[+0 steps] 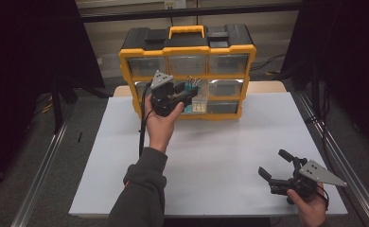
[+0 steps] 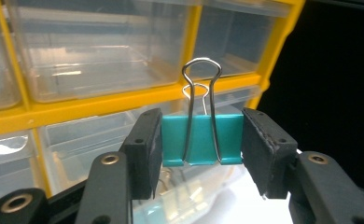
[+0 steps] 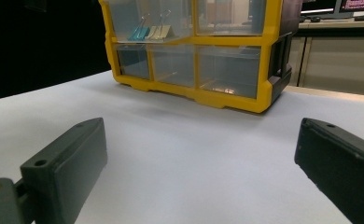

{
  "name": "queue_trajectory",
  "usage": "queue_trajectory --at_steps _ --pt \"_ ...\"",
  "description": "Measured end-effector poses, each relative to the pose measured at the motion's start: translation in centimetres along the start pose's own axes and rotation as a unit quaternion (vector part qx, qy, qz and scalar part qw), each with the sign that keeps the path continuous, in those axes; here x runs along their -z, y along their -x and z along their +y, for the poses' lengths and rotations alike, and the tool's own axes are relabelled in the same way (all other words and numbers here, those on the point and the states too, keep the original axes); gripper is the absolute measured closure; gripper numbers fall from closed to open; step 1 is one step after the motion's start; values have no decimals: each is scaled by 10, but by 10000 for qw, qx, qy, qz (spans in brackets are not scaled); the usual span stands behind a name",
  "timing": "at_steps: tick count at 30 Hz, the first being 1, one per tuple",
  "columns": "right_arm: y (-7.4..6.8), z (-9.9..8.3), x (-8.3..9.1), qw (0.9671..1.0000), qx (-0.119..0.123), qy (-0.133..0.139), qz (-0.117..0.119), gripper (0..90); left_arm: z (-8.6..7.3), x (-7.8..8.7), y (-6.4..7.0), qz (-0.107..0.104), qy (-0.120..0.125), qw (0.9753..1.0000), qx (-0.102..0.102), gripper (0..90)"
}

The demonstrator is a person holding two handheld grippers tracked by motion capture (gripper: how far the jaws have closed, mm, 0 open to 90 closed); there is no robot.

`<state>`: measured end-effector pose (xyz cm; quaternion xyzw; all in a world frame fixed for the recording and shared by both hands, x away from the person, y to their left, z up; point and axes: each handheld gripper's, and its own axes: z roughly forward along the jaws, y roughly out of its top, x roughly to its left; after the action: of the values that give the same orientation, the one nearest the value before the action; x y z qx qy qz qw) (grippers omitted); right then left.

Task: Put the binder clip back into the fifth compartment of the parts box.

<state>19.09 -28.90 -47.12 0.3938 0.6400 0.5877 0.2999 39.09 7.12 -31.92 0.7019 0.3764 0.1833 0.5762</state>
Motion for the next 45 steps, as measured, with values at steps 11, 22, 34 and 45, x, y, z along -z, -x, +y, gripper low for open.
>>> queue_trajectory --at_steps 11,22,34,45 --pt "1 0 0 10000 -18 3 3 22 -6 -10 -15 175 87 9997 -121 321" --pt "0 -1 0 10000 2 -34 7 22 -28 37 -18 -187 206 9992 -272 116" --pt "-2 -1 -1 10000 44 -59 21 22 -83 92 -41 -251 244 9993 -150 84" --pt "-2 -2 -2 10000 37 -55 25 22 -119 122 -60 -156 223 9996 -68 68"
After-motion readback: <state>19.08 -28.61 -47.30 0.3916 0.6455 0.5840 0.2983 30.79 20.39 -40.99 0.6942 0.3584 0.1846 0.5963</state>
